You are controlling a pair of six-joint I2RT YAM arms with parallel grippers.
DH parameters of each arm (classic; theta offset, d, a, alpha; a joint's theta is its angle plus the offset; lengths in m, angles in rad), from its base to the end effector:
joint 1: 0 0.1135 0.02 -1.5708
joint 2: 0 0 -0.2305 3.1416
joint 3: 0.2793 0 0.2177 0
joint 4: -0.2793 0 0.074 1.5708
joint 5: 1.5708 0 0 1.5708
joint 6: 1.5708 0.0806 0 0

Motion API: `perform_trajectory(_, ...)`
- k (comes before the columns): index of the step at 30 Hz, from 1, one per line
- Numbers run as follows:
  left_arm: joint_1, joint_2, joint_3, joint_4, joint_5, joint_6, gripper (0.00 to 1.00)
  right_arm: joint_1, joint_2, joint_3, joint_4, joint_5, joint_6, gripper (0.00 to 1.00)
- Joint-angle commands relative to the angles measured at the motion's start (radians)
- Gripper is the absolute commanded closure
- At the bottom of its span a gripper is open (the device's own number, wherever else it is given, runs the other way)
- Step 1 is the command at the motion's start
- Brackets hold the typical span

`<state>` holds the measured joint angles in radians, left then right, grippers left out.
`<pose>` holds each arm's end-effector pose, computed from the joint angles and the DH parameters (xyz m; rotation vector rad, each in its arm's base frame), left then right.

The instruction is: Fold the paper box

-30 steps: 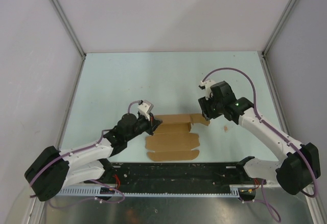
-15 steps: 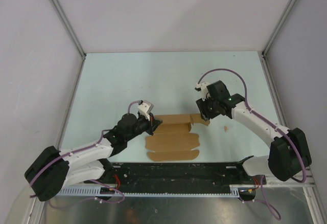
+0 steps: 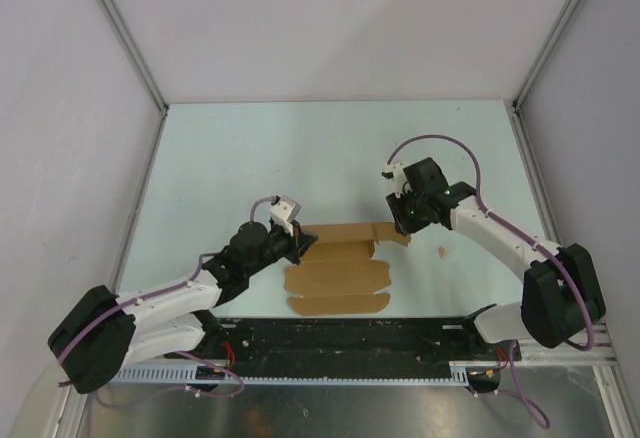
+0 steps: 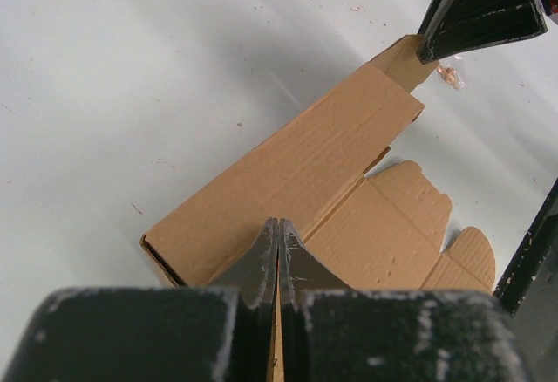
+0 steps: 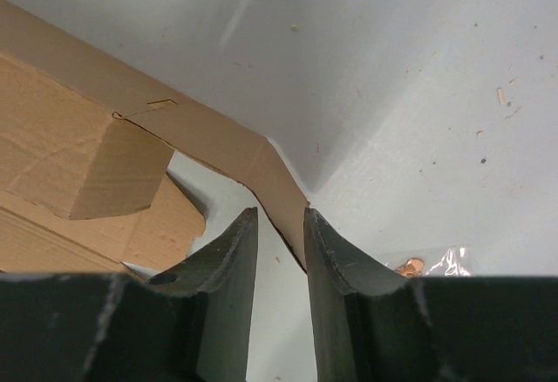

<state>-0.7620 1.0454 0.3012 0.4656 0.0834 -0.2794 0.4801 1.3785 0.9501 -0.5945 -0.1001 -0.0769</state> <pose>0.1743 -0.1756 0.1729 0.5188 1.8546 -0.7918 0.2371 0.1326 0.1758 -0.7531 2.5003 0.2751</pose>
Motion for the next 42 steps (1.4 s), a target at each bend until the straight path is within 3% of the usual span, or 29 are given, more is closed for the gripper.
perform_trajectory(1,-0.002,-0.010,0.010,0.015,0.004,0.009,1.00,-0.003,-0.009,0.016,-0.002,-0.018,0.043,0.70)
perform_trajectory(24,-0.003,-0.021,0.004,0.011,0.009,0.009,1.00,0.101,-0.038,0.015,-0.042,-0.056,0.181,0.97)
perform_trajectory(42,-0.002,-0.019,0.003,0.008,0.019,0.005,1.00,0.149,-0.015,0.016,-0.007,-0.093,0.229,1.00)
